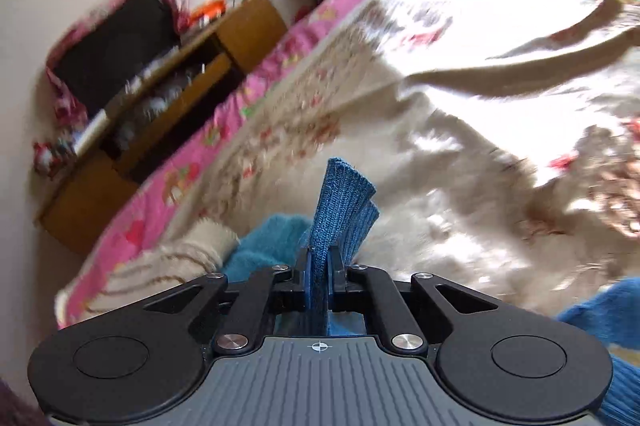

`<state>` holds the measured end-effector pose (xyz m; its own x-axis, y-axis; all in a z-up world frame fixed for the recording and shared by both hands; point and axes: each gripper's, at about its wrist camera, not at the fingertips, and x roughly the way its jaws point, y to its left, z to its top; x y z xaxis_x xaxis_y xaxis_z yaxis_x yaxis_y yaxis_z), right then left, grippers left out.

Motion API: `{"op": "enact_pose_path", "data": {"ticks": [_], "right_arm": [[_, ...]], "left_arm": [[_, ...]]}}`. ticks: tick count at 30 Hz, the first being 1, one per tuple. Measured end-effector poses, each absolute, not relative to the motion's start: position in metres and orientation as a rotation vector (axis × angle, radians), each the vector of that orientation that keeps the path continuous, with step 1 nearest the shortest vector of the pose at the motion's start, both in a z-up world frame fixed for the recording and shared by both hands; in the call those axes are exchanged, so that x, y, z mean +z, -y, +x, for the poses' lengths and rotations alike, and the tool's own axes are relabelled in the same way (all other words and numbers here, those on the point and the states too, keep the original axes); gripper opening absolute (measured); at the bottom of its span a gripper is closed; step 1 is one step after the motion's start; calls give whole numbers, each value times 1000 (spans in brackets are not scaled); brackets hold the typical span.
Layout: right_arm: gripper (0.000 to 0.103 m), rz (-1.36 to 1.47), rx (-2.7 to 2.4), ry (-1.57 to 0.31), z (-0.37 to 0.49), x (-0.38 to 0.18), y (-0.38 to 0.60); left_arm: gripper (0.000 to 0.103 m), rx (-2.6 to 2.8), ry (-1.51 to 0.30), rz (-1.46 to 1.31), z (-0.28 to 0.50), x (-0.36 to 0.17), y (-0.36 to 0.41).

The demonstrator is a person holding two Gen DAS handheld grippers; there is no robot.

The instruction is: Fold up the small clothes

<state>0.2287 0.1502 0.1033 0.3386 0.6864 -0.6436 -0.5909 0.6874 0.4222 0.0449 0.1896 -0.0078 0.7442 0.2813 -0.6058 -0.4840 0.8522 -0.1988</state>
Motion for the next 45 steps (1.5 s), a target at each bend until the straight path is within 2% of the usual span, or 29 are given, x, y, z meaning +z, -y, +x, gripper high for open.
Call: {"op": "enact_pose_path", "data": {"ticks": [5, 9, 12, 17, 23, 26, 29, 33, 36, 37, 39, 45], "right_arm": [[7, 276, 753, -803, 222, 146, -39], [7, 365, 621, -732, 205, 148, 60], [7, 407, 489, -697, 193, 129, 124], [7, 463, 282, -759, 188, 64, 197], [7, 584, 237, -813, 178, 12, 233], [13, 611, 256, -810, 176, 5, 239], [15, 636, 277, -813, 174, 3, 245], [26, 694, 260, -797, 175, 2, 260], [25, 767, 251, -800, 183, -2, 270], [23, 771, 252, -803, 186, -1, 270], [10, 761, 247, -795, 189, 4, 268], [9, 727, 300, -694, 172, 36, 268]], "left_arm": [[103, 390, -605, -284, 49, -4, -166], [103, 319, -613, -170, 57, 3, -137], [103, 257, -624, -78, 69, 6, -113], [103, 183, -655, 74, 90, 6, -76], [103, 159, -715, 145, 108, 1, -57], [103, 150, -724, 174, 117, 0, -50], [103, 138, -722, 200, 125, 2, -41], [103, 121, -728, 203, 134, 3, -32], [103, 108, -734, 204, 137, 5, -27], [103, 104, -734, 201, 138, 6, -26], [103, 101, -726, 198, 138, 10, -26], [103, 108, -690, 189, 136, 17, -28]]}}
